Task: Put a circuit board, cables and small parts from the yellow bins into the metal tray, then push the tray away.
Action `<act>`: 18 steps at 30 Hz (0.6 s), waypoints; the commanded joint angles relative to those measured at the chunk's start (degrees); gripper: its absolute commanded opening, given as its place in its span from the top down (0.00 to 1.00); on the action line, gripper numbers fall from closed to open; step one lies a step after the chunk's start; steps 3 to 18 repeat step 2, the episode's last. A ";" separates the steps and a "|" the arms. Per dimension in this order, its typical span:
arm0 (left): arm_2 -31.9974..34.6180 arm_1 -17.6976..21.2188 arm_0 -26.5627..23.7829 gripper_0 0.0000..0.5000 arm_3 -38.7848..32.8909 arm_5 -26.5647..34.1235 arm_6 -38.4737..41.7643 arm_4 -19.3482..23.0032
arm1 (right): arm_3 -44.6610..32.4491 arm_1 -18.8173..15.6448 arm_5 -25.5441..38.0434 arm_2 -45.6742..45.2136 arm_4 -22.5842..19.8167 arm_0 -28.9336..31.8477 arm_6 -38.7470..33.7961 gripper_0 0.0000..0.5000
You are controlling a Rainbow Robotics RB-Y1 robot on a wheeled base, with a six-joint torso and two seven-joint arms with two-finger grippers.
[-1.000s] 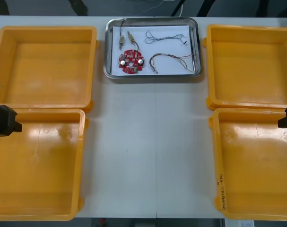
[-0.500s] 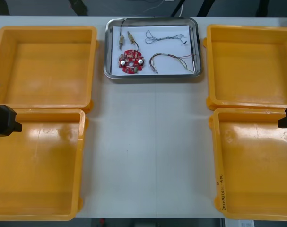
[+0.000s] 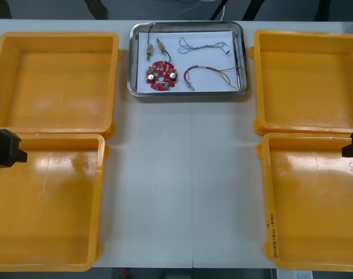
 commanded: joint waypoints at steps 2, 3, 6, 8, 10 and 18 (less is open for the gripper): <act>1.74 2.46 0.88 0.00 -1.55 -0.55 -4.29 -0.06 | -0.40 -2.18 0.17 0.56 -0.44 0.84 2.01 0.00; 1.74 2.46 0.88 0.00 -1.55 -0.55 -4.29 -0.06 | -0.40 -2.18 0.17 0.56 -0.44 0.84 2.01 0.00; 1.74 2.46 0.88 0.00 -1.55 -0.55 -4.29 -0.06 | -0.40 -2.18 0.17 0.56 -0.44 0.84 2.01 0.00; 1.74 2.46 0.88 0.00 -1.55 -0.55 -4.29 -0.06 | -0.40 -2.18 0.17 0.56 -0.44 0.84 2.01 0.00; 1.74 2.46 0.88 0.00 -1.55 -0.55 -4.29 -0.06 | -0.40 -2.18 0.17 0.56 -0.44 0.84 2.01 0.00; 1.74 2.46 0.88 0.00 -1.55 -0.55 -4.29 -0.06 | -0.40 -2.18 0.17 0.56 -0.44 0.84 2.01 0.00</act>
